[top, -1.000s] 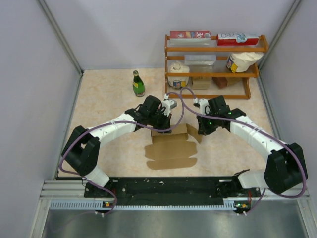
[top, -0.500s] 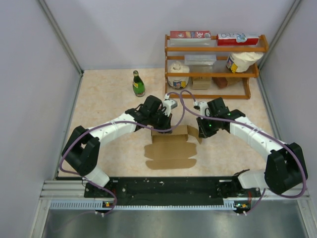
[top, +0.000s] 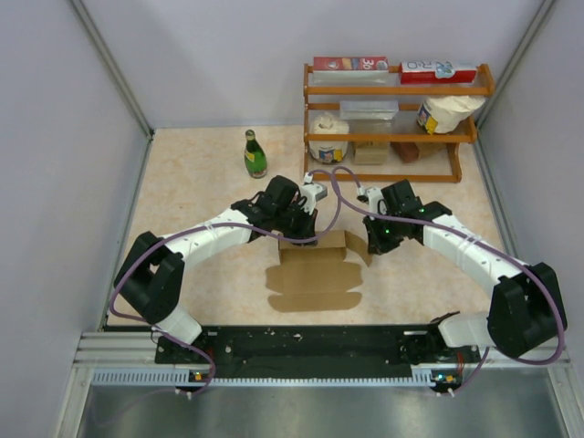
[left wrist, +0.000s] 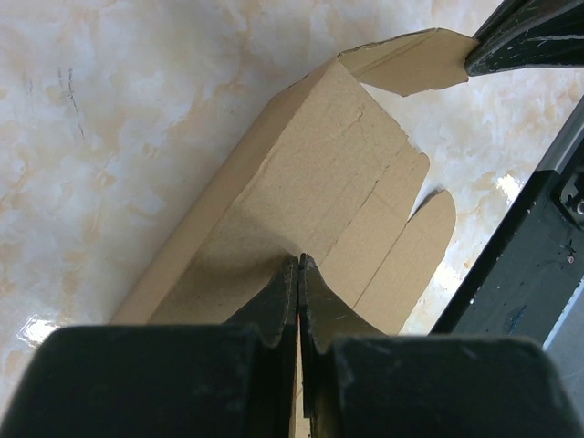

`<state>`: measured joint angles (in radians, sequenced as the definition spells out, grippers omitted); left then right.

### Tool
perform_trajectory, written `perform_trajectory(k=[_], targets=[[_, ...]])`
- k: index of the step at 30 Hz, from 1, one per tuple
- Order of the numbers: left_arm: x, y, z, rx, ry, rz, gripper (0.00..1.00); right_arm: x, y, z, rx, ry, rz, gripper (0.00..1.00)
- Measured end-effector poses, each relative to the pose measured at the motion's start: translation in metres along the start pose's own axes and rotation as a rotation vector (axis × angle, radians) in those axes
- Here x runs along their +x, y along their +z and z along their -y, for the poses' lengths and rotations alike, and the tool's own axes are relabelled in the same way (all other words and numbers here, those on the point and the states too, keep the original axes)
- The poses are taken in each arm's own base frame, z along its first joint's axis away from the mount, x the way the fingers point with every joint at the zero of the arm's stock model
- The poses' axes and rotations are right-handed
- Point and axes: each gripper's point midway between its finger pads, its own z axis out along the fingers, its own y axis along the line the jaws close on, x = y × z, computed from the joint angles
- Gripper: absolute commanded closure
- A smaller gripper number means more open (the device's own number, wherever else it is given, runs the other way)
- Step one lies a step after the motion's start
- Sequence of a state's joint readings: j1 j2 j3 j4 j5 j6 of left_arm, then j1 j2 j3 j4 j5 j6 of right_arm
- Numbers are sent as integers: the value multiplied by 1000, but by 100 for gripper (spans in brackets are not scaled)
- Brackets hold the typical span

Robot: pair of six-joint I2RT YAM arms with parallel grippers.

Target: Fold the paper box

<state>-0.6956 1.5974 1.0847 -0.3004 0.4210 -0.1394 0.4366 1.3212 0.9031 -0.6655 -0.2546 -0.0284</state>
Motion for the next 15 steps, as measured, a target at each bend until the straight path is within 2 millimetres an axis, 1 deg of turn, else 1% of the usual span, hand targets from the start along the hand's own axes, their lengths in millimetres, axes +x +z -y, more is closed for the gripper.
perform_trajectory(k=[4, 11, 15], targets=[[0, 0, 0, 1, 0, 0, 100, 1, -2, -2, -2, 6, -9, 100], [0, 0, 0, -2, 1, 1, 100, -12, -11, -14, -16, 3, 5, 100], [0, 1, 2, 1, 5, -1, 100, -14, -13, -20, -29, 15, 6, 100]])
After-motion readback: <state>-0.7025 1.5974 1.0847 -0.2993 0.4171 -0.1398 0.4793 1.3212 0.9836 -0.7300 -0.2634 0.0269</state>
